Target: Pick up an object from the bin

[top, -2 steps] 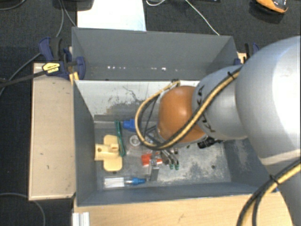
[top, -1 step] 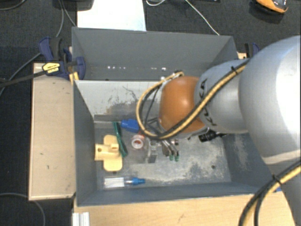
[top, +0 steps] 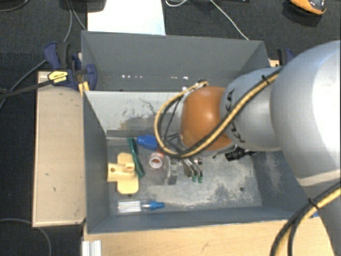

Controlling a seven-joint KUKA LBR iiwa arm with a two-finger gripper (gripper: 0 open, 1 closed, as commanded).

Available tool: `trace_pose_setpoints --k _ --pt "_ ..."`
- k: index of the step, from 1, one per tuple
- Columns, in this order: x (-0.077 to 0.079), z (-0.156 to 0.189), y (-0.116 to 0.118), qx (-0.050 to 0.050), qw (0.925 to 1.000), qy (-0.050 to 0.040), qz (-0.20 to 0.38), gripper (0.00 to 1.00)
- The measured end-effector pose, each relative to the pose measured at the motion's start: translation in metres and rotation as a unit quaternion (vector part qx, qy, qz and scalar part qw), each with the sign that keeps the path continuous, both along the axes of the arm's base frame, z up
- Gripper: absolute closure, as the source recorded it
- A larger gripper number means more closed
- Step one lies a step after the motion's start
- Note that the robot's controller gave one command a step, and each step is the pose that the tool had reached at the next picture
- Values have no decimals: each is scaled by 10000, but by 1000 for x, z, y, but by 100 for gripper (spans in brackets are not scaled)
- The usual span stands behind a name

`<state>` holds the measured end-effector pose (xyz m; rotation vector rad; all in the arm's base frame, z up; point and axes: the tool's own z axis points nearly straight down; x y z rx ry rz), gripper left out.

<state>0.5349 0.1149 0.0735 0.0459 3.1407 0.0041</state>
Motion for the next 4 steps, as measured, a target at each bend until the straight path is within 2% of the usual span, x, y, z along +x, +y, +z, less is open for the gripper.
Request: trace_pose_setpoints --k 1,2,3,4 --pt "-4 53 9 4 10000 -8 80 100" --pt "13 72 1 4 10000 -22 84 100" --pt "-3 144 31 16 9992 -44 393 100" --pt "18 96 12 2 9991 -23 424 100"
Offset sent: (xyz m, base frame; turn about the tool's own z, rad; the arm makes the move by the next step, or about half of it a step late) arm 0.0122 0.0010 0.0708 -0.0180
